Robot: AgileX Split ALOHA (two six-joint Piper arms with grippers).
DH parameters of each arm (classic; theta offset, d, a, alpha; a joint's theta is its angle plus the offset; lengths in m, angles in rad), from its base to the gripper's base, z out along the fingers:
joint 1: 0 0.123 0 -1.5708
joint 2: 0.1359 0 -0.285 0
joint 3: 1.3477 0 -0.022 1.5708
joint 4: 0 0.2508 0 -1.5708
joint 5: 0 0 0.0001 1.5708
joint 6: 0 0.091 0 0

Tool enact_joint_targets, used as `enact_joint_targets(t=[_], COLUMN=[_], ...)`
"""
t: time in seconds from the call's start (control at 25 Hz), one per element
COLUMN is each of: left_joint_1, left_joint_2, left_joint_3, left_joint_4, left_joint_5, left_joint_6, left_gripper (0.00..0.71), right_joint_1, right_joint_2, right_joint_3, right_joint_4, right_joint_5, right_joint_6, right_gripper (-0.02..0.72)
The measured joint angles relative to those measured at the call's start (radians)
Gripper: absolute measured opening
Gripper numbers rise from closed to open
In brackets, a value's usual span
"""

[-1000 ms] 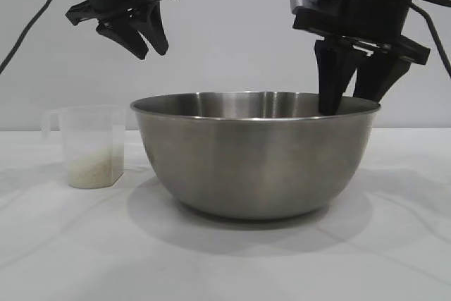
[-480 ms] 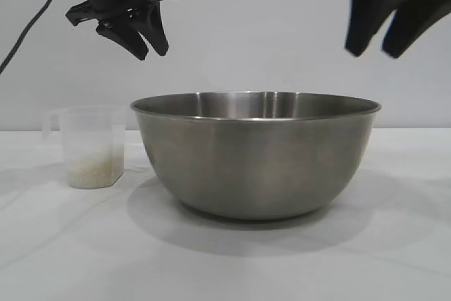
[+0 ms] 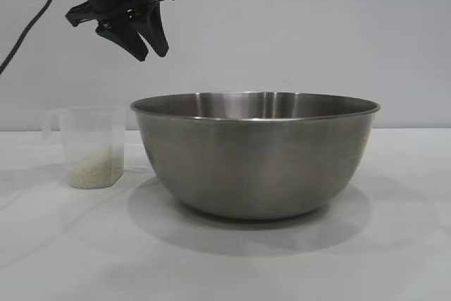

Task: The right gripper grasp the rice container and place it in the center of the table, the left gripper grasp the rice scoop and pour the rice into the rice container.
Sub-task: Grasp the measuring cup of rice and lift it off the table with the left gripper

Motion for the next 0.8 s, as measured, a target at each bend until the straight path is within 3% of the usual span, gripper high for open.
enact_joint_targets(t=[0.12, 0.28, 0.52, 0.8], left_joint_1=[0.0, 0.0, 0.0, 0.0], left_joint_2=[-0.002, -0.023, -0.041, -0.041], left_joint_3=[0.0, 0.0, 0.0, 0.0], left_joint_4=[0.004, 0.015, 0.021, 0.021], left_joint_5=[0.0, 0.001, 0.001, 0.002], left_joint_6=[0.0, 0.0, 0.0, 0.0], left_gripper=[0.216, 0.216, 0.216, 0.216], right_joint_1=[0.0, -0.002, -0.039, -0.039], right_joint_2=[-0.143, -0.314, -0.508, -0.653], right_joint_3=[0.002, 0.004, 0.004, -0.004], right_joint_4=[0.008, -0.002, -0.178, -0.203], right_joint_5=[0.1, 0.271, 0.519, 0.7], right_joint_6=[0.008, 0.069, 0.267, 0.311], right_gripper=[0.351, 0.351, 0.351, 0.351])
